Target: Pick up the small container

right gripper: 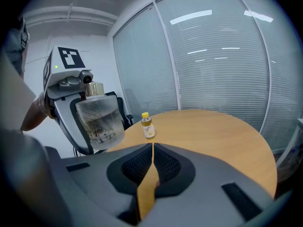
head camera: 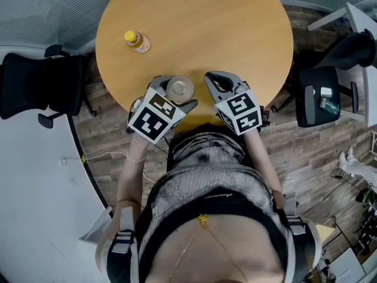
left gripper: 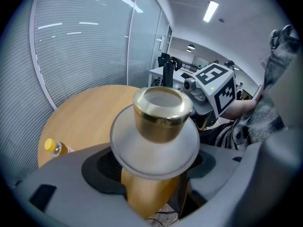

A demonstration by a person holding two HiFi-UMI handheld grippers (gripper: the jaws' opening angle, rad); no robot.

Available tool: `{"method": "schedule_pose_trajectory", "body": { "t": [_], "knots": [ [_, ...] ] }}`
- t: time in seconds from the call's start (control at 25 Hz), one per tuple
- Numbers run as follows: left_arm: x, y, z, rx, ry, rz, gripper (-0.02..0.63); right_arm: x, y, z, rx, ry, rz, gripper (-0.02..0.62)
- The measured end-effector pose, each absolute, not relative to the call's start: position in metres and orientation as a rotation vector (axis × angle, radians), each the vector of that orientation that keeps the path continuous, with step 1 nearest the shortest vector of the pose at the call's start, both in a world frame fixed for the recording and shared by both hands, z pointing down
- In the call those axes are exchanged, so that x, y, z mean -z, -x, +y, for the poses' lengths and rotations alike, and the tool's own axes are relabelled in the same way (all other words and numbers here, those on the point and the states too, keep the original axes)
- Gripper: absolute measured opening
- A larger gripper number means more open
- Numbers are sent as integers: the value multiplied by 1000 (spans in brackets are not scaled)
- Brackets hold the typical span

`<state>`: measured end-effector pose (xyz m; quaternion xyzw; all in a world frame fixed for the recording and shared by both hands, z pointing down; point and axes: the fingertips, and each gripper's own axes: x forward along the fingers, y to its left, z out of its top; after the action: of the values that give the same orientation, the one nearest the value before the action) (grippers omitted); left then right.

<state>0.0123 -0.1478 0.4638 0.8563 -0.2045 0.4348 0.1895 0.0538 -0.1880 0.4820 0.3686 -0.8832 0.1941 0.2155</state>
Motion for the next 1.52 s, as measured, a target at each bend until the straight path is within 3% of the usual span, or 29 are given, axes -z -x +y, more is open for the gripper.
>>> {"method": "schedule_pose_trajectory", "body": {
  "t": [1.52],
  "knots": [
    [-461,-19,-148,-1187,-2396,-532,347,-494,-51,-180,-547,-948,-2410,25]
  ]
}}
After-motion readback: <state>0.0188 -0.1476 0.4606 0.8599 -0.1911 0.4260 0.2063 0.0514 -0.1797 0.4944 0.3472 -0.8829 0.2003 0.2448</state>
